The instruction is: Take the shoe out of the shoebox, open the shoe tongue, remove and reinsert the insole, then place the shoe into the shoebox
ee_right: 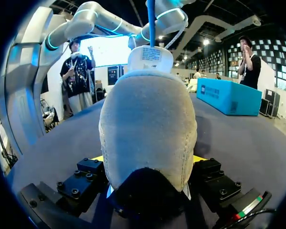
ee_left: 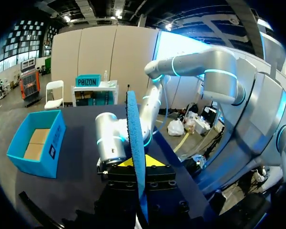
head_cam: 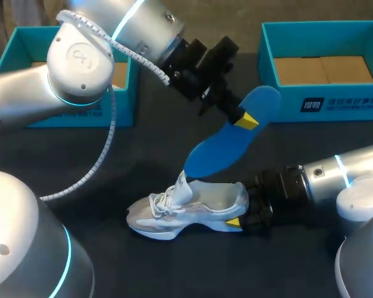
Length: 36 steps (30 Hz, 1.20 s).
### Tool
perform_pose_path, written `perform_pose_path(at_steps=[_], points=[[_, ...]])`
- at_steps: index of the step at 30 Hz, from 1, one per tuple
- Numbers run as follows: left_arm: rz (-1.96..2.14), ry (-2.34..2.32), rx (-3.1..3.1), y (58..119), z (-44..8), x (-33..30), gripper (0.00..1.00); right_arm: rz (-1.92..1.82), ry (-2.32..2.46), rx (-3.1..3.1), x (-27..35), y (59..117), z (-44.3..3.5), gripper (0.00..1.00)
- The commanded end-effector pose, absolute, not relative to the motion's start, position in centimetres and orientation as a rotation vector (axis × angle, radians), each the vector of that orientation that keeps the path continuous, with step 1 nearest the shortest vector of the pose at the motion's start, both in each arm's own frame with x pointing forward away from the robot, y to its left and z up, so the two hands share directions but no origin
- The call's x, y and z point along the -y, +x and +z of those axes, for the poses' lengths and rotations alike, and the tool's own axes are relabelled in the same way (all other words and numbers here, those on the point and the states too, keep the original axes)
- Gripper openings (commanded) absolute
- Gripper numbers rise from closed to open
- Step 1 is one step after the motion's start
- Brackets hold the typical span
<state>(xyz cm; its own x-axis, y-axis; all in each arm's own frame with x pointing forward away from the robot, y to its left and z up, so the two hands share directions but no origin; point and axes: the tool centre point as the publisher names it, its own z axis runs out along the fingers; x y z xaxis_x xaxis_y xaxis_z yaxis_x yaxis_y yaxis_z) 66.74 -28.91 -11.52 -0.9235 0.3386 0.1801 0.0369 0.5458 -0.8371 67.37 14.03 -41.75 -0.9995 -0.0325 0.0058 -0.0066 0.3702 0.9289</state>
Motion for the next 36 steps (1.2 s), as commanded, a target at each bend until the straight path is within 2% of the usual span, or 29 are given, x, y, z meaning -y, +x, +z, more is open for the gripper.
perform_pose_path(at_steps=[1,14,28,36], points=[[1.406,-0.317,2.441,65.1,-9.7,28.3,0.0,-1.746,0.036,2.584,-14.1,67.3,-41.9,0.0],[1.524,-0.263,2.217,63.8,-2.2,25.7,0.0,-1.746,0.036,2.584,-14.1,67.3,-41.9,0.0],[1.524,-0.263,2.217,63.8,-2.2,25.7,0.0,-1.746,0.036,2.584,-14.1,67.3,-41.9,0.0],[1.749,-0.126,2.057,62.1,2.0,23.8,0.0,-1.746,0.036,2.584,-14.1,67.3,-41.9,0.0]])
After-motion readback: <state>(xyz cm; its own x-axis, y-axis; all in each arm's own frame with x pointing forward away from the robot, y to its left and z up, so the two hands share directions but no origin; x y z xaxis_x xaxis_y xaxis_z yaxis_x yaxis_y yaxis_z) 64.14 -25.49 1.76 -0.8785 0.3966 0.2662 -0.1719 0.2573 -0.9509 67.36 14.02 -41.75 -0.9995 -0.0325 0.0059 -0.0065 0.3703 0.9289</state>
